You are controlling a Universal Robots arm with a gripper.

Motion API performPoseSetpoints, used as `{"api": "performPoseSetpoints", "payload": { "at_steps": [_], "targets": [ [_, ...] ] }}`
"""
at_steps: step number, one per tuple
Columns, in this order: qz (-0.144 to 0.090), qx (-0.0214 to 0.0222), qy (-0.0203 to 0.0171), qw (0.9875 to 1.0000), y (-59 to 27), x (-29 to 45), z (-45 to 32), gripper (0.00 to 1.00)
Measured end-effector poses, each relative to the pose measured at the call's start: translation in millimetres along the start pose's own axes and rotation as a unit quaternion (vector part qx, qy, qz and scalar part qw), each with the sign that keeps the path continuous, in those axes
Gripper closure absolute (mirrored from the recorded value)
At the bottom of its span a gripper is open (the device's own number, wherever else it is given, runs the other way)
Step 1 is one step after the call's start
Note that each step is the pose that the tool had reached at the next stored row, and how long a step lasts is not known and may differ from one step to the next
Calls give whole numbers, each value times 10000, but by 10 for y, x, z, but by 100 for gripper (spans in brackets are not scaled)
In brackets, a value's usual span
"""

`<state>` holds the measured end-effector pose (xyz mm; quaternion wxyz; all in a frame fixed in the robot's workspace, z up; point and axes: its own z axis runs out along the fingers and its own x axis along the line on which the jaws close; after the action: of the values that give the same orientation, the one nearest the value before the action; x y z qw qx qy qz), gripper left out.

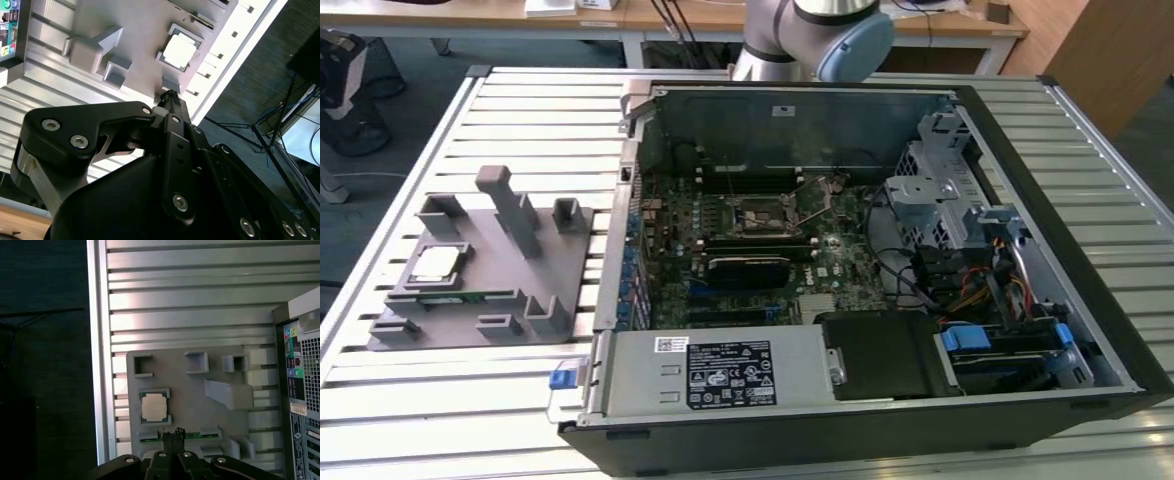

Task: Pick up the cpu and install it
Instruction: 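Reach for the cpu, then pick up the cpu and move it towards the insertion slot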

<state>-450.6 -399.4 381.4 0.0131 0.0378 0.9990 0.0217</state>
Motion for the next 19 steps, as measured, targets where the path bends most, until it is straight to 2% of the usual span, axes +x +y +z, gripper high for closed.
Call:
{"api": "performPoseSetpoints", "payload": {
  "at_steps": [6,11,15,19],
  "targets": [
    [0,0,0,10000,-8,110,2,89],
    [0,0,3,10000,-14,174,12,89],
    [1,0,6,10000,-21,180,47,89],
    [1,0,6,10000,-31,181,116,89]
  ]
}}
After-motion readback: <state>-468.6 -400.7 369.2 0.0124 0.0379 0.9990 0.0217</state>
